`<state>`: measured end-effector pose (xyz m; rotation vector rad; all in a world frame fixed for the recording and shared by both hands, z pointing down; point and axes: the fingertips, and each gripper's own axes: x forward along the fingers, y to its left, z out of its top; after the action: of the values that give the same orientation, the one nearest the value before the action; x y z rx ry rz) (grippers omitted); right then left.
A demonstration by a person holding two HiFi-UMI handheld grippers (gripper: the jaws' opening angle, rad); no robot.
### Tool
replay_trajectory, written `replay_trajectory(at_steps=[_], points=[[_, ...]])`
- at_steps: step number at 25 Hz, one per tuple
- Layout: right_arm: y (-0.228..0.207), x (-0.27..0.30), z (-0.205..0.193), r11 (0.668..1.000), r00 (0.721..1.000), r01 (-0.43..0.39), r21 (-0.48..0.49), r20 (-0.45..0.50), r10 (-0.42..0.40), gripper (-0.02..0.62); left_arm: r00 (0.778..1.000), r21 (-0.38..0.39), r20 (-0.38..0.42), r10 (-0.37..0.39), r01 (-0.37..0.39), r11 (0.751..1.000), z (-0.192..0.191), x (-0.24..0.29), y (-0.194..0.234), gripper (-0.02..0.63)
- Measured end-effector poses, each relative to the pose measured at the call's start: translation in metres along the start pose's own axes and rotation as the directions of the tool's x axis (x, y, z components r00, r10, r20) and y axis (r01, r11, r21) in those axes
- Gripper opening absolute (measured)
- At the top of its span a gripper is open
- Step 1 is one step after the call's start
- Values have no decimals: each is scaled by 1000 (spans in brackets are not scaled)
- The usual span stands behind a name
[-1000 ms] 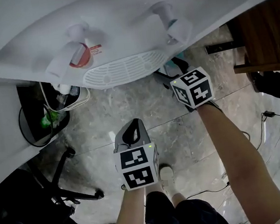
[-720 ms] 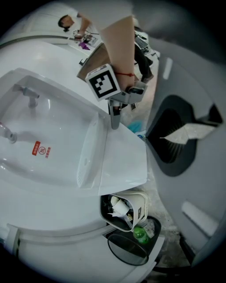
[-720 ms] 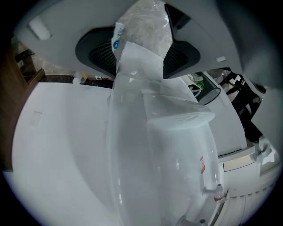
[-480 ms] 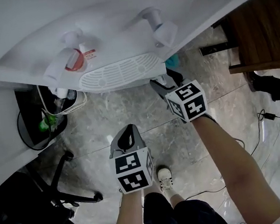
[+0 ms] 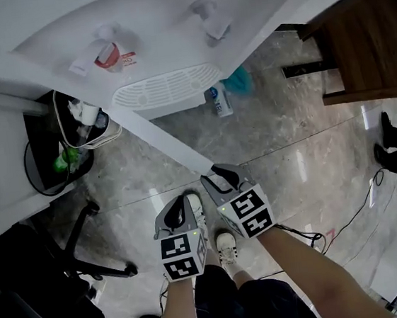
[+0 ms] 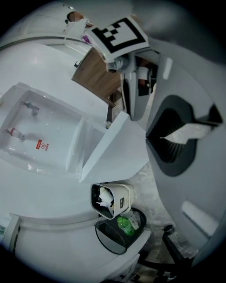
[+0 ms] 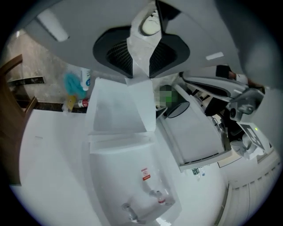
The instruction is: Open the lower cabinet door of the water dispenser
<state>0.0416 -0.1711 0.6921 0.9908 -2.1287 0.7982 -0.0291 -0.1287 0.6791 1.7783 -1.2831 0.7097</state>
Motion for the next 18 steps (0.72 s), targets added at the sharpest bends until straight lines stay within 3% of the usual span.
replay_trajectory(at_steps=[6, 8, 13, 18], points=[[77, 9, -18, 991, 990, -130, -1, -47, 130, 70, 999, -57, -20, 39, -40, 998, -38, -20, 25, 6], [94, 15, -19, 989, 988, -145, 10, -59, 145, 15, 998, -69, -26, 56, -57, 996, -46, -25, 37, 6], [119, 25, -19, 986, 987, -145, 82, -59, 150, -8, 996, -97, -37, 87, -90, 991, -58, -33, 56, 6], [106, 18, -25, 992, 992, -91, 82, -78, 98, -8, 996, -88, -34, 79, -82, 993, -55, -34, 49, 6]])
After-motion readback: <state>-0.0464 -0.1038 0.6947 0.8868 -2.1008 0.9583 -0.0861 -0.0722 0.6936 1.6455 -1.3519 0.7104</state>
